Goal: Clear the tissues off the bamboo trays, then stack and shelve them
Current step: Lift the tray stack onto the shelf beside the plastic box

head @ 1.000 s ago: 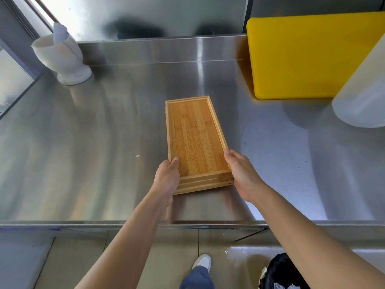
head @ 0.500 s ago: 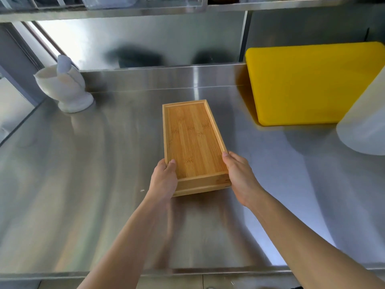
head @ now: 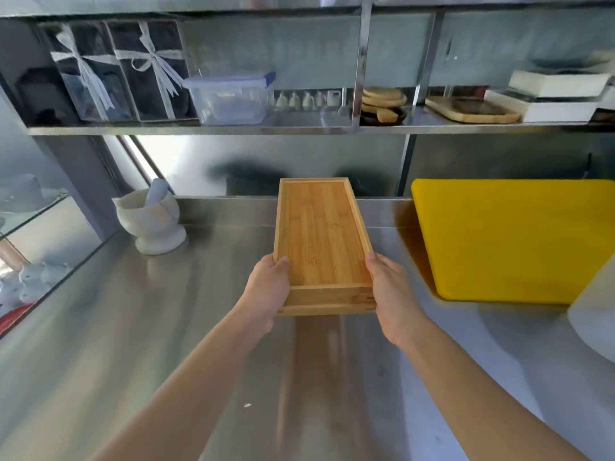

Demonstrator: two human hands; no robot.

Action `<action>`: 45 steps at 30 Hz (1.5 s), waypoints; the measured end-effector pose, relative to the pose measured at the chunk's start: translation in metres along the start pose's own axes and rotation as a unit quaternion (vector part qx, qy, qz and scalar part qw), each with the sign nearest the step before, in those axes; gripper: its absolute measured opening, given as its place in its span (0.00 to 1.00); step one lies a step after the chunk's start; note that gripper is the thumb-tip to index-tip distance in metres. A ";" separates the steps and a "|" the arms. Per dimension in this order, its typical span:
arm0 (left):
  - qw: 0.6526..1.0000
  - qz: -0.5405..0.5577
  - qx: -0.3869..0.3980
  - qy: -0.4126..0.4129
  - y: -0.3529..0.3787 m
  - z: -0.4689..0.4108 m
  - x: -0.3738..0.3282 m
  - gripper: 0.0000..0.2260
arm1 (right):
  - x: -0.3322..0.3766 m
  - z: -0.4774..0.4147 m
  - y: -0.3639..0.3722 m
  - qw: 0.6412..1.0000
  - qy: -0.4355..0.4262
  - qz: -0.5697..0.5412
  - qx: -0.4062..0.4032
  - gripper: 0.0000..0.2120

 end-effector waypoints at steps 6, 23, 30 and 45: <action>0.999 0.012 -0.021 0.028 -0.007 -0.021 -0.066 0.10 | 0.042 -0.054 0.007 0.999 -0.034 -0.018 0.020 0.13; 0.999 0.045 -0.012 0.013 0.003 -0.150 -0.206 0.08 | 0.125 -0.239 0.035 0.996 -0.093 0.010 -0.012 0.09; 0.999 0.040 -0.015 -0.013 0.010 -0.229 -0.221 0.05 | 0.107 -0.314 0.057 0.997 -0.071 0.024 -0.009 0.07; 0.998 0.068 0.016 0.000 0.017 -0.326 -0.256 0.16 | 0.074 -0.410 0.070 0.998 -0.044 0.018 -0.052 0.05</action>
Point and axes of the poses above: each hand's wrist, its own z-axis away from the middle knuckle, its own y-axis out of the palm, x = y × z, the point moved 8 cm from there along -z, towards the middle knuckle, and after that the axes turned 13 degrees about -y, right-handed, at the moved point
